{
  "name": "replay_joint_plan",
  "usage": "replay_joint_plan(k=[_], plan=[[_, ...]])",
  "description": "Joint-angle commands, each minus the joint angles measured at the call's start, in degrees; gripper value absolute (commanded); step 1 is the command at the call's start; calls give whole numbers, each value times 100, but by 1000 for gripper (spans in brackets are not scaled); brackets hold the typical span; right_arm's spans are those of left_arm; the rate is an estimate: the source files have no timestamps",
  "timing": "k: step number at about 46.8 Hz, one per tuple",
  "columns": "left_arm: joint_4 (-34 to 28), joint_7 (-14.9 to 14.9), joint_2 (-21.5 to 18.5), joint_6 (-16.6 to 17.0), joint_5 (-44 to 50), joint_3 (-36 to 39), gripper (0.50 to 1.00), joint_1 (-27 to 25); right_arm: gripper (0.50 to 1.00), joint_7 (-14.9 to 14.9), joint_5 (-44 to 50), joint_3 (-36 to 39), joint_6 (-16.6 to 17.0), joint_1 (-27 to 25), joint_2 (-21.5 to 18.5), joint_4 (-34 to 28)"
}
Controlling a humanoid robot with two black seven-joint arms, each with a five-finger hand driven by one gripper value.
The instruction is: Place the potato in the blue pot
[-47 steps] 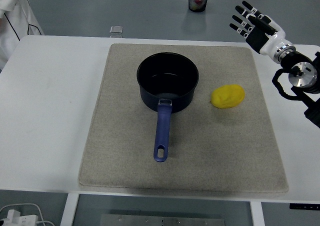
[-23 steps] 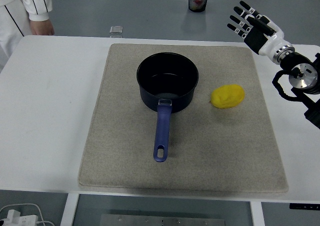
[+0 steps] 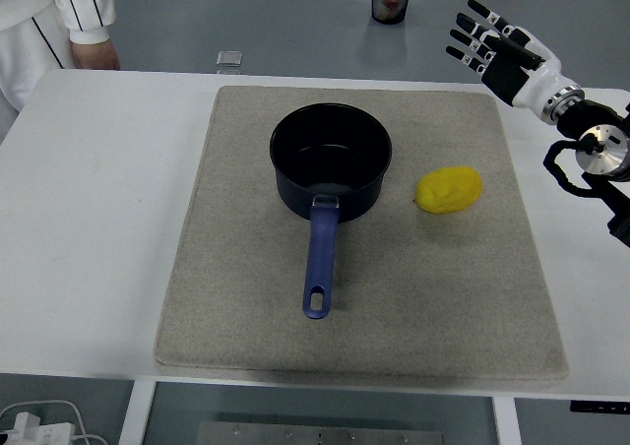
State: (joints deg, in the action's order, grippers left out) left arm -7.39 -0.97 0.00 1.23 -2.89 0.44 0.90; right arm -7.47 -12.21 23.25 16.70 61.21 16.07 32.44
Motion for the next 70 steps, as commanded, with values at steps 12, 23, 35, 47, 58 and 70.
replay_joint_plan(k=[12,23,35,47,58,70], plan=[[1,0,0,0,-1,0,996,-2,930,0,895,-49,9,-4,186,228],[1,0,0,0,-1,0,996,6,932,-9,1835,-251,-52,225,502,956],[1,0,0,0,-1,0,996,6,932,-9,2389,-936,-61,673,907,1423],[1,0,0,0,-1,0,996,6,932,-9,3610,-1086,9,699,1170,1678],[1,0,0,0,-1,0,996,-2,932,-211,5087,-1157,272,708,1496,1924],[1,0,0,0,-1,0,996,-2,930,-395,5940,-1481,422,743,1636,1959]])
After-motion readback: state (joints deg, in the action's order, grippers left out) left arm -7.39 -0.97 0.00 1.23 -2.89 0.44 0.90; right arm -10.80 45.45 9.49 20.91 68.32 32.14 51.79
